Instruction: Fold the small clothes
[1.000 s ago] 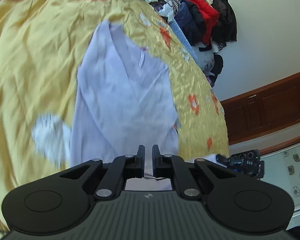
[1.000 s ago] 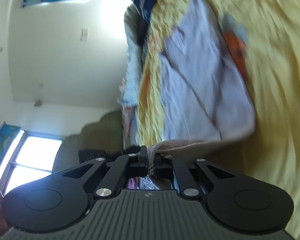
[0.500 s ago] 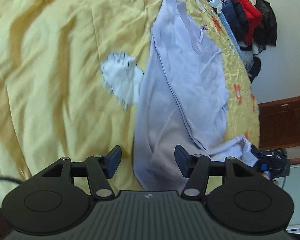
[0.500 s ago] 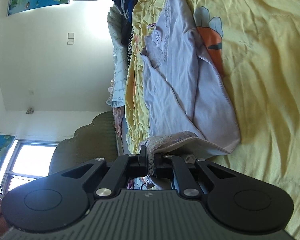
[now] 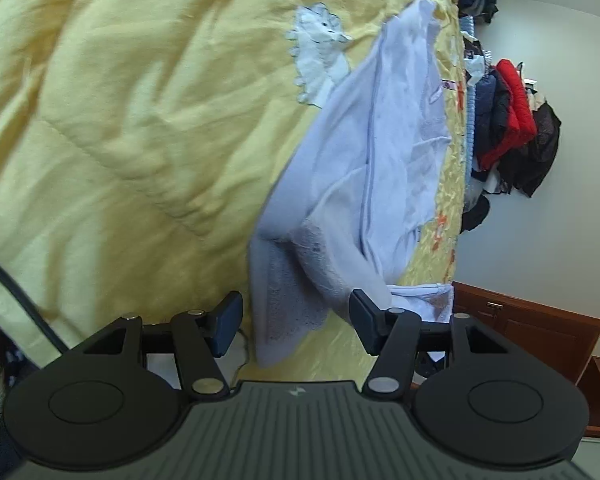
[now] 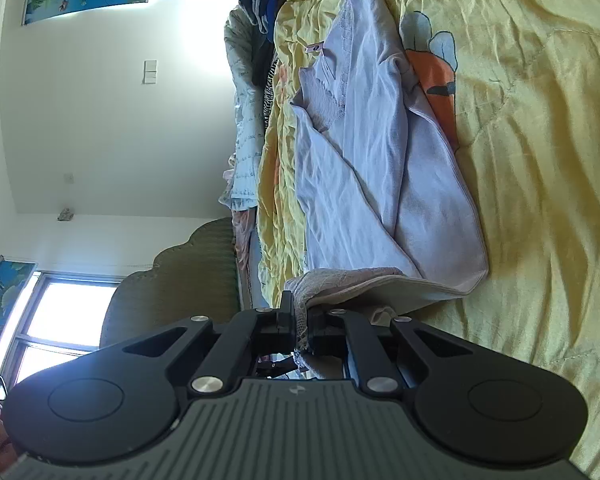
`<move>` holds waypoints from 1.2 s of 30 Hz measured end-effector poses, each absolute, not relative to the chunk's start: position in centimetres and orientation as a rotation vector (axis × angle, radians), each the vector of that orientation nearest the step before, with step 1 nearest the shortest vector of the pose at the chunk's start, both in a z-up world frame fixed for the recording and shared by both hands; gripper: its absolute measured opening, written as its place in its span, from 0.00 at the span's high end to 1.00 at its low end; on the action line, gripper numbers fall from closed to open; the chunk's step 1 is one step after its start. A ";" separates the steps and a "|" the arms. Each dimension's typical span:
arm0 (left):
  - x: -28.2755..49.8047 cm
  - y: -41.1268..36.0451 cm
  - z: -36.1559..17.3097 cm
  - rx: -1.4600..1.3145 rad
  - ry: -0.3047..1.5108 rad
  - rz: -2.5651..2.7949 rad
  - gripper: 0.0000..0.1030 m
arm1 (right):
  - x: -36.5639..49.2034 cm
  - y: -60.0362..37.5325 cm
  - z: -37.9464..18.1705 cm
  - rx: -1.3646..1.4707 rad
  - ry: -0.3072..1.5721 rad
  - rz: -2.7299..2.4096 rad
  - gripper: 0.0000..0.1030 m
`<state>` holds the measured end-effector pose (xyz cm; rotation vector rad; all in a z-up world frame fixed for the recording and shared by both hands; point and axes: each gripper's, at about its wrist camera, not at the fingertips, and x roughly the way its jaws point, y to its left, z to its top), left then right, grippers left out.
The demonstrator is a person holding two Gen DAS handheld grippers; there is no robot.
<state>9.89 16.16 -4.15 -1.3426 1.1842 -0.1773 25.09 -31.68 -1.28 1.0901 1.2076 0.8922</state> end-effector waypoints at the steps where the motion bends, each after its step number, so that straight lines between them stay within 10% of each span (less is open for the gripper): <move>1: 10.2 15.9 -4.2 -1.343 1.187 -0.180 0.44 | 25.1 -31.7 -1.3 1.094 1.207 0.891 0.89; 36: 9.9 14.5 -4.4 -1.132 1.130 -0.409 0.47 | 25.3 -31.5 -1.8 1.108 1.229 0.882 0.86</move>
